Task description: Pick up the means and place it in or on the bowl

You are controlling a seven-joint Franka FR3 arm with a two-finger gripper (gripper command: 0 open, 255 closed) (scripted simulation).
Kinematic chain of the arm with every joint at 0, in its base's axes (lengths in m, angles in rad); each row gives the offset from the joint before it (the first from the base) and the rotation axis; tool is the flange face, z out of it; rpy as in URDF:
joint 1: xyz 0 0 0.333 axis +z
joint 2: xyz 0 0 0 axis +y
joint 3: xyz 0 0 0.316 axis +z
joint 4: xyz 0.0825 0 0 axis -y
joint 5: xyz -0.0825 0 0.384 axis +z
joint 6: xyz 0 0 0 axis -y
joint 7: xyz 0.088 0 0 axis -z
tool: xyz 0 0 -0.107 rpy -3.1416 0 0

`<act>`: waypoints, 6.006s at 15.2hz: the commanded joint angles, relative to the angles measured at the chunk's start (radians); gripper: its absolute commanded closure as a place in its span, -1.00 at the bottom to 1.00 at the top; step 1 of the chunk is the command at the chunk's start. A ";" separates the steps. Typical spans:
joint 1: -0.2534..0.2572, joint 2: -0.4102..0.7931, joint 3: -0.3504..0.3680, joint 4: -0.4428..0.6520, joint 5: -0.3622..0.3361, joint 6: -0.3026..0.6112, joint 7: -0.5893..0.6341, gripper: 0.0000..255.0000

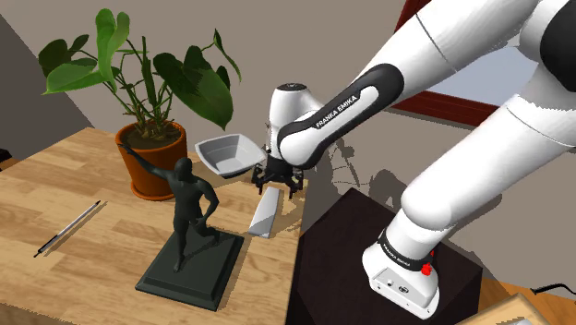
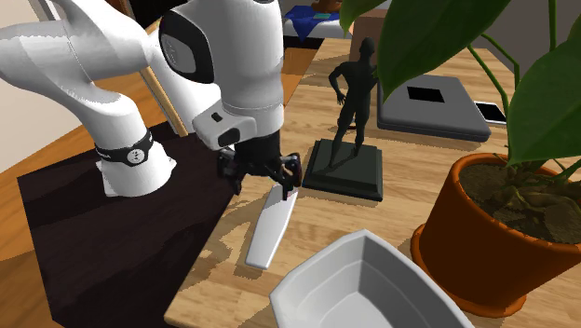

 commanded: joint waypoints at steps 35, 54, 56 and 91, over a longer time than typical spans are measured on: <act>-0.089 0.198 0.059 0.036 -0.206 0.155 0.270 1.00; -0.016 -0.110 -0.003 0.098 0.026 -0.181 0.097 1.00; -0.011 -0.134 -0.012 0.109 0.032 -0.215 0.091 1.00; -0.063 0.710 -0.116 0.896 -0.518 -0.268 0.277 1.00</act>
